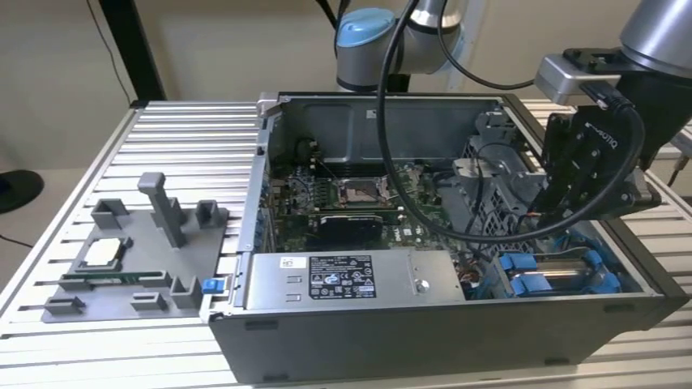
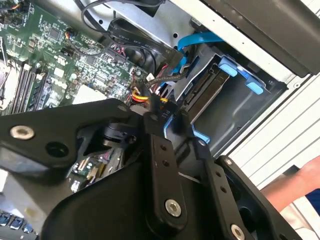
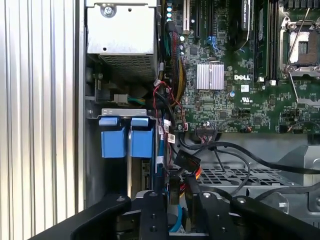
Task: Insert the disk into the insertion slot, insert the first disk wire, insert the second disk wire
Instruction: 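Insert the first disk wire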
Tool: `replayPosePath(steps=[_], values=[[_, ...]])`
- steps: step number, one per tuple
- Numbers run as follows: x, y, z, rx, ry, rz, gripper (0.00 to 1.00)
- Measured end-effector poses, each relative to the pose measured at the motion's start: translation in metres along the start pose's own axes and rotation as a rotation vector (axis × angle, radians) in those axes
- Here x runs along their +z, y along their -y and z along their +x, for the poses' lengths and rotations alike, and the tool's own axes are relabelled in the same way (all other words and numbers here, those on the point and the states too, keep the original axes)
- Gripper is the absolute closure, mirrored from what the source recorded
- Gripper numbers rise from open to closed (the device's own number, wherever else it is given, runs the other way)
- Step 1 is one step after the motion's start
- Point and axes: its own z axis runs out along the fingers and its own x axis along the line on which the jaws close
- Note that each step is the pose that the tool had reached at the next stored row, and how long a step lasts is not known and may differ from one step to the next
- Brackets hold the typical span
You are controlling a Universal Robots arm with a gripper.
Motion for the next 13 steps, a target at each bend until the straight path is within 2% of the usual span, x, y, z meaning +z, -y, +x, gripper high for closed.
replayPosePath(steps=[13], values=[[0.0000, 0.0002, 0.0000, 0.000, 0.0000, 0.0000, 1.00]])
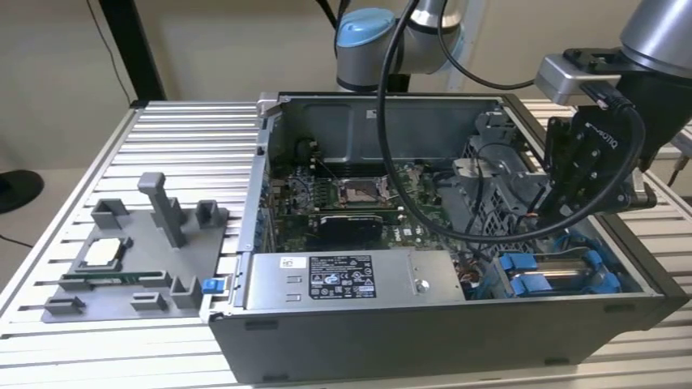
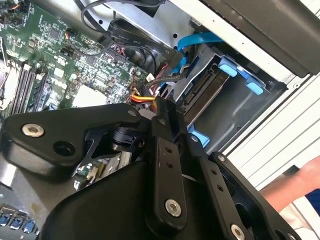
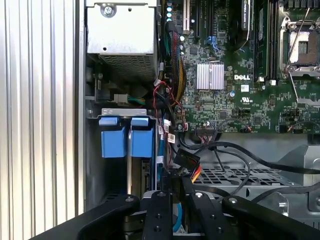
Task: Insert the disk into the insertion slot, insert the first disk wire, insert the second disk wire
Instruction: 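Insert the first disk wire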
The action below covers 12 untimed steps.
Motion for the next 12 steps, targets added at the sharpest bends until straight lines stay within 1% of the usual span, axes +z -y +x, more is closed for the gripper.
replayPosePath(steps=[5, 12], values=[[0.0000, 0.0001, 0.0016, 0.000, 0.0001, 0.0000, 1.00], [-0.0001, 0.0011, 0.0090, 0.000, 0.0013, 0.0000, 1.00]])
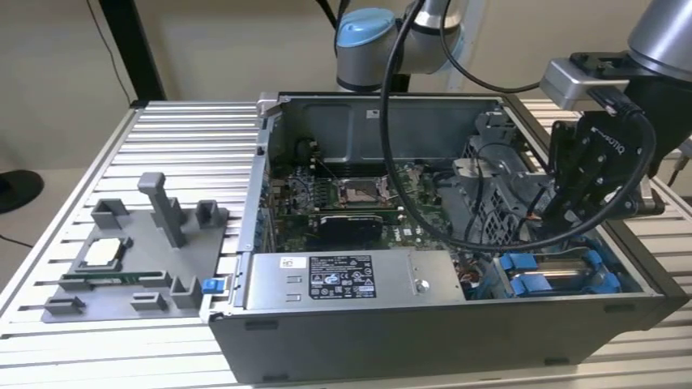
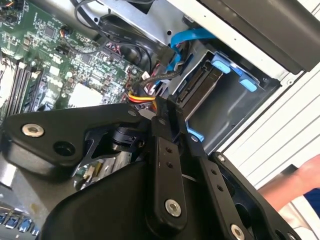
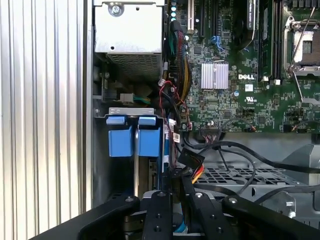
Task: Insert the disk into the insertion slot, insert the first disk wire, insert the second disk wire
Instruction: 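Insert the first disk wire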
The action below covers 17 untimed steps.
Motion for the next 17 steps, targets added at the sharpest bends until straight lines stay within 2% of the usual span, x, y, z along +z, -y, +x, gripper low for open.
replayPosePath(steps=[17], values=[[-0.0002, 0.0026, 0.0218, 0.000, 0.0014, 0.0000, 1.00]])
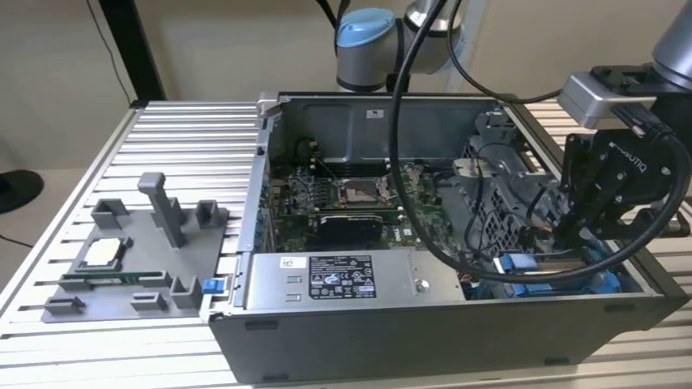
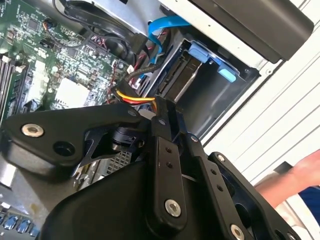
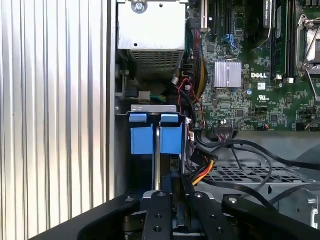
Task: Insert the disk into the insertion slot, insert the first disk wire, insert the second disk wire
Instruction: 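Insert the first disk wire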
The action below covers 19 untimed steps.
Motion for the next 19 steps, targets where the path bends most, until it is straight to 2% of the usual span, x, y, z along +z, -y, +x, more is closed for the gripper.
replayPosePath(steps=[19], values=[[0.0001, 0.0003, 0.0166, 0.000, 0.0000, 0.0000, 1.00]])
